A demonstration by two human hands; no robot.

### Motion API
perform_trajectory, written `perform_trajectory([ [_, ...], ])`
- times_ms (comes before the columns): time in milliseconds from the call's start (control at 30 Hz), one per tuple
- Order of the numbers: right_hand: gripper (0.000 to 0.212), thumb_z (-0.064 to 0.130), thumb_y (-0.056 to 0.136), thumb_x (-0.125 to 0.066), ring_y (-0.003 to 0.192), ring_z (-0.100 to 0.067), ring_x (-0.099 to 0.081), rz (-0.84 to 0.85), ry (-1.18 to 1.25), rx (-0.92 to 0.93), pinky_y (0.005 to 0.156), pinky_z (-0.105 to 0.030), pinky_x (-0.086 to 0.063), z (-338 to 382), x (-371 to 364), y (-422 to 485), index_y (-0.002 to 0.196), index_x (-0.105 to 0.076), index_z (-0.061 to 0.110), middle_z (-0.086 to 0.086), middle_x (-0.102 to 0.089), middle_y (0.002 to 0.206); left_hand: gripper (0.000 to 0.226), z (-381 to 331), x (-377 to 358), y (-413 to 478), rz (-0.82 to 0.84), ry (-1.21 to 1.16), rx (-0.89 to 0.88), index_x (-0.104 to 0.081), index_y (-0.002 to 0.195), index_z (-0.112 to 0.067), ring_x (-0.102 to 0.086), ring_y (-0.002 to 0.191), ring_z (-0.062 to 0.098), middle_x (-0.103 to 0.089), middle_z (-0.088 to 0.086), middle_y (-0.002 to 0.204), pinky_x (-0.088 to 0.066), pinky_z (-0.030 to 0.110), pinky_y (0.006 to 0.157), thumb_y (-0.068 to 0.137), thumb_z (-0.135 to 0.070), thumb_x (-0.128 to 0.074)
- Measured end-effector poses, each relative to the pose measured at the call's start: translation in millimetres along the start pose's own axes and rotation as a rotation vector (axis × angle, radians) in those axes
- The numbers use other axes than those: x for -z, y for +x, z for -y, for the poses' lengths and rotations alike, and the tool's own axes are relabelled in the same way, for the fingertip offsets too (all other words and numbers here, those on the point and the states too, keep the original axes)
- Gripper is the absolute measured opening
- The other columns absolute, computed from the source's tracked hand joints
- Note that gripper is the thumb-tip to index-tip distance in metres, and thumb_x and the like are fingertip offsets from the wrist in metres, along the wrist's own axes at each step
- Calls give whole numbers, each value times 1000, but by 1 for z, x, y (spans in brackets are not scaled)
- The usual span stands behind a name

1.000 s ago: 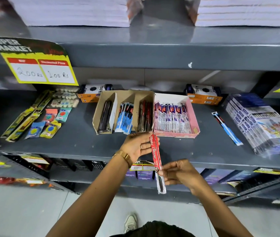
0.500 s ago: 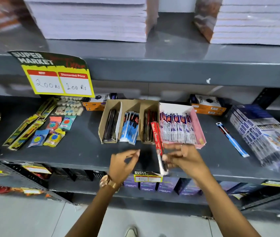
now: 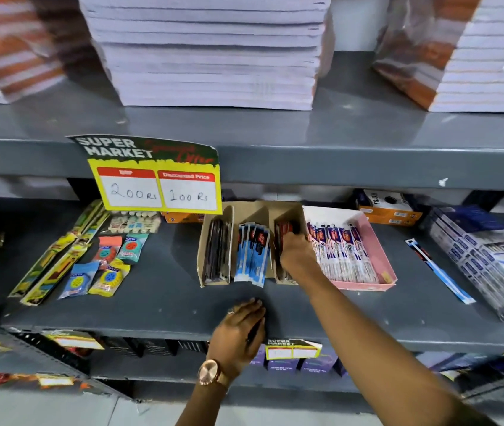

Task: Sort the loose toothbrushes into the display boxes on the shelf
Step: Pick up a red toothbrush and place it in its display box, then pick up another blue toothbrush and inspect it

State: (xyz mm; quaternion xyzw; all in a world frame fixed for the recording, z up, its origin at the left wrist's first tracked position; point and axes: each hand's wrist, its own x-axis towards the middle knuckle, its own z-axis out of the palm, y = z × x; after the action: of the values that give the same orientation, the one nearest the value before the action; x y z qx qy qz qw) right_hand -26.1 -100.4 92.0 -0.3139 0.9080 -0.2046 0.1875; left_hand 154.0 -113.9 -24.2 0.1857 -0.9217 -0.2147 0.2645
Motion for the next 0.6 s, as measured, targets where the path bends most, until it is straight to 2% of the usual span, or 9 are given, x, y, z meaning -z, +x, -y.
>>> perform_trajectory([
  [67, 31, 7, 96, -34, 112, -37, -57, -6, -31, -11, 95, -43, -50, 1, -5, 3, 119, -52, -3, -23, -57, 122, 35, 1, 0, -1, 4, -13, -17, -71, 105, -8, -64, 106, 22, -70, 7, 112, -55, 33, 85, 86, -28, -49],
  [233, 34, 9, 94, -43, 115, -32, -53, 10, -217, -7, 95, -39, -50, 5, -8, 6, 127, -46, 1, -21, -50, 128, 31, 4, -5, -1, -51, -30, -46, -74, 98, -7, -62, 106, 18, -72, 5, 107, -51, 29, 87, 85, -24, -52],
  [400, 31, 3, 92, -46, 112, -34, -57, -30, -209, 1, 93, -39, -49, 3, 1, 3, 122, -51, -1, -20, -55, 123, 33, 1, -3, 0, -29, 8, -38, -73, 100, -10, -60, 110, 16, -71, 4, 109, -53, 28, 86, 86, -26, -49],
  [467, 29, -2, 89, -49, 99, -34, -65, -42, -42, 19, 86, -39, -56, -5, 9, 3, 117, -56, -2, -19, -61, 112, 35, -4, -5, 0, -22, 43, -44, -72, 105, -11, -58, 114, 15, -70, 2, 113, -50, 28, 90, 88, -28, -46],
  [500, 28, -3, 89, -52, 87, -32, -69, -19, 111, 5, 78, -39, -60, -11, 15, 1, 115, -58, -2, -18, -64, 106, 36, -7, -8, -1, -29, 44, -48, -72, 106, -11, -57, 116, 15, -70, 2, 115, -48, 29, 94, 90, -30, -45],
  [533, 26, -3, 88, -55, 71, -27, -71, 15, 277, -18, 66, -37, -62, -17, 19, -3, 114, -60, -1, -15, -64, 99, 39, -10, -11, -2, -35, 40, -56, -71, 108, -11, -56, 118, 16, -69, 2, 116, -45, 29, 98, 93, -32, -42],
  [600, 20, -1, 89, -57, 40, -11, -63, 29, 551, -35, 43, -25, -57, -36, 33, -14, 108, -64, -2, -11, -62, 85, 45, -20, -17, -1, -38, 20, -92, -71, 109, -10, -54, 119, 17, -68, 4, 117, -38, 29, 103, 98, -35, -34],
])
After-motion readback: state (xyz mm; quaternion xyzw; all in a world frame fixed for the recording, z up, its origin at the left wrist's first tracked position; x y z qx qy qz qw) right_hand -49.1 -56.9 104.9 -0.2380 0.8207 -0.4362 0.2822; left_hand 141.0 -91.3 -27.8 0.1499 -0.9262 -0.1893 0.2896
